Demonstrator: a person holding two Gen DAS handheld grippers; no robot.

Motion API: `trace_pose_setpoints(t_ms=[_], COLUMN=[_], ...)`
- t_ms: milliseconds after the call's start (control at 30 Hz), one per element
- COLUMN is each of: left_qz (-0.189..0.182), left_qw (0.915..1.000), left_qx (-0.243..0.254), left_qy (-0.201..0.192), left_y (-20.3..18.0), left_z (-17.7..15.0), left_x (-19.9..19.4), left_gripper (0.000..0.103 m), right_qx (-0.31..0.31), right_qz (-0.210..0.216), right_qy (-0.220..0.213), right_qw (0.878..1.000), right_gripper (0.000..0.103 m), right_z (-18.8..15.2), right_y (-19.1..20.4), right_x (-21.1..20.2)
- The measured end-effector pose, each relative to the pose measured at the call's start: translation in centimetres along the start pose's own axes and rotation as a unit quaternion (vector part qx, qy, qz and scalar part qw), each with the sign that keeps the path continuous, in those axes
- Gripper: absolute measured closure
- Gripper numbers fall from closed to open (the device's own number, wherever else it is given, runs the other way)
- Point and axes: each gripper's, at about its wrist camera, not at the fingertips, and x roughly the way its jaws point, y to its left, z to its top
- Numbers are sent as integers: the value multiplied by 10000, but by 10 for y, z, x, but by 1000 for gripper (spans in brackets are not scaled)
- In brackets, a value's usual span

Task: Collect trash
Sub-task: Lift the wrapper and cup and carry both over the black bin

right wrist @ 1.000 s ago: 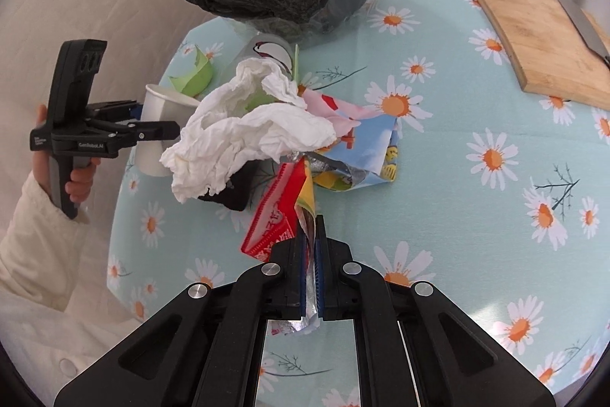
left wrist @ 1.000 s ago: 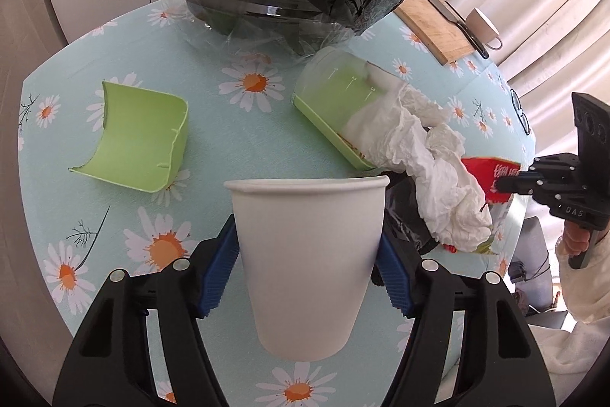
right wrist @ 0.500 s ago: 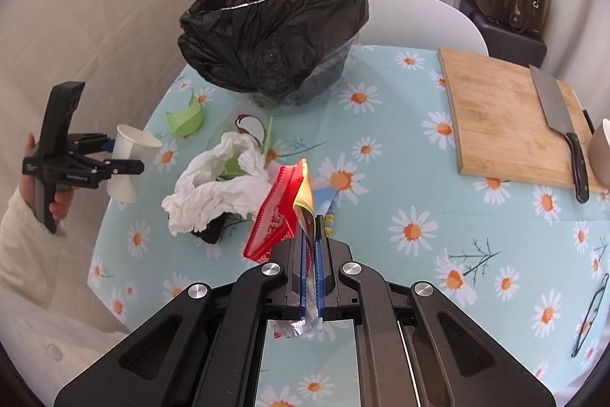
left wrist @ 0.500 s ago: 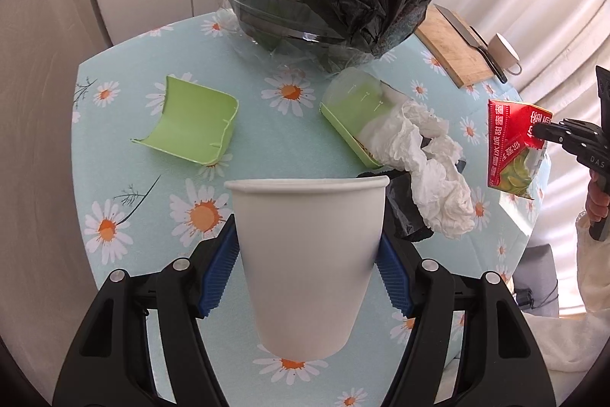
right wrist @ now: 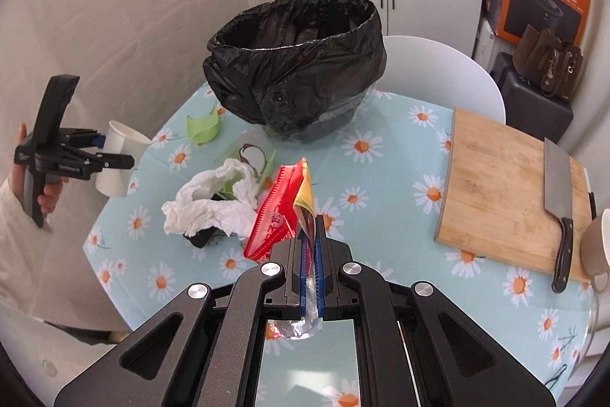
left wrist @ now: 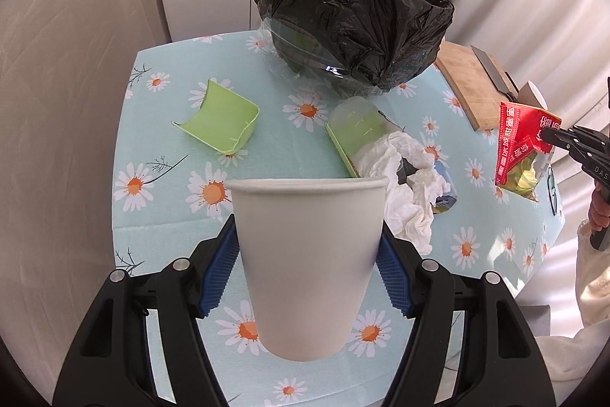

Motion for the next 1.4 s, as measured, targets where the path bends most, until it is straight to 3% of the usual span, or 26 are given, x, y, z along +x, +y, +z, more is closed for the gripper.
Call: trace_pose_setpoints(t_ms=[300,567,967,1200,1400], left_qz=[84,29,-419,-623,-714], left_qw=[9992,9981,9910,9837,9812], left_qx=[-300,-181,499,891,1113], left_qy=[-245,-586,-1171,-1434,-1406], left_y=[-42,-68,-80,-77,-69], left_z=[-7,17,100,157,207], left_x=[-10,-25,-41,-35,-10], left_gripper=[35,36,35,35,35], right_qx=[-619,-947,-1009,-954,-1097], right_qz=[115,127,88,455,599], right_qy=[-184,-520,-1101,-1286,-1427], right_qw=[9978,9941,9887,9860,9818], right_gripper=[100,100,99,99,99], right_z=[12,39,106,160,205], right_y=[-18,-22,-28,-47,-47], right_x=[-13,-33,-48,-27,4])
